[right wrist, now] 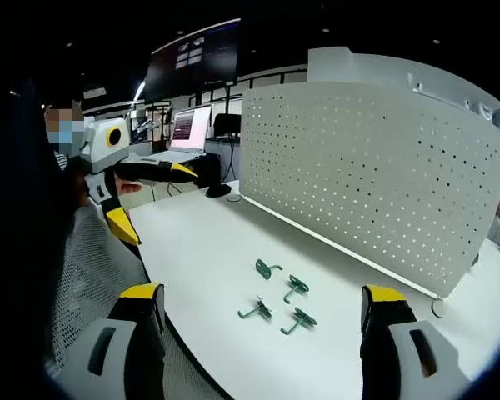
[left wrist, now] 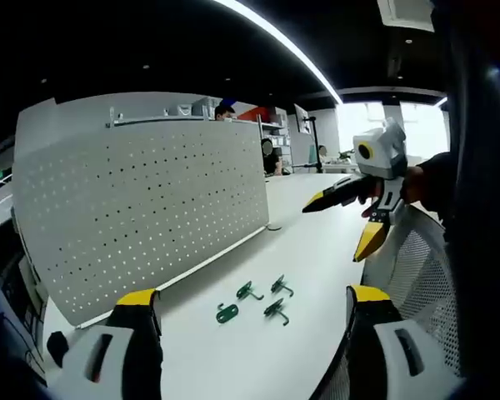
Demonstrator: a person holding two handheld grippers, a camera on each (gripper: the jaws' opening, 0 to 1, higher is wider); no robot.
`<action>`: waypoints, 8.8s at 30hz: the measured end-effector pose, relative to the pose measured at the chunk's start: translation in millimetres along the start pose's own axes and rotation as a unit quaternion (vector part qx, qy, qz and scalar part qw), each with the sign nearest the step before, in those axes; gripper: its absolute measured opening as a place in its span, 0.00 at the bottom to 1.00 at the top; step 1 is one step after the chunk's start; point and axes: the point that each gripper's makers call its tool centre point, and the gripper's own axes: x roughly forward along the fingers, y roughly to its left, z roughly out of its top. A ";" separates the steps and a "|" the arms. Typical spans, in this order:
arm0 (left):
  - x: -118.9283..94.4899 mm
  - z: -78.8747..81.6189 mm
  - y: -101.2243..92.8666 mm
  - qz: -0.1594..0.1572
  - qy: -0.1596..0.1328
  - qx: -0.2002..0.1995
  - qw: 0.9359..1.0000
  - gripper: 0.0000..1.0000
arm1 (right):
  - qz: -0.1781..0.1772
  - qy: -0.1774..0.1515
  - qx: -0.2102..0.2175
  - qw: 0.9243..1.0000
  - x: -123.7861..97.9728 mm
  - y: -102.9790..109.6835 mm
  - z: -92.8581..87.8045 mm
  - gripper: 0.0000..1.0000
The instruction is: Insert the hook assembly into the mounting plate slot until the hook locks in place.
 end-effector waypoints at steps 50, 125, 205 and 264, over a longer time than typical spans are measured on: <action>2.5 -4.1 -4.8 -0.014 0.009 -0.002 1.000 0.94 | 0.003 0.002 0.003 1.000 4.6 4.0 -2.3 0.95; 69.7 -22.2 -18.4 -0.199 0.043 0.057 0.977 0.35 | -0.018 -0.007 0.015 1.000 -2.9 -2.0 -4.5 0.92; 145.0 -112.4 -21.3 -0.225 0.083 0.053 0.969 0.02 | -0.022 0.039 0.018 0.999 4.6 0.5 -23.3 0.86; 105.6 -26.1 21.4 -0.135 0.022 0.003 0.991 0.01 | 0.008 -0.003 -0.001 1.000 17.8 16.4 5.4 0.81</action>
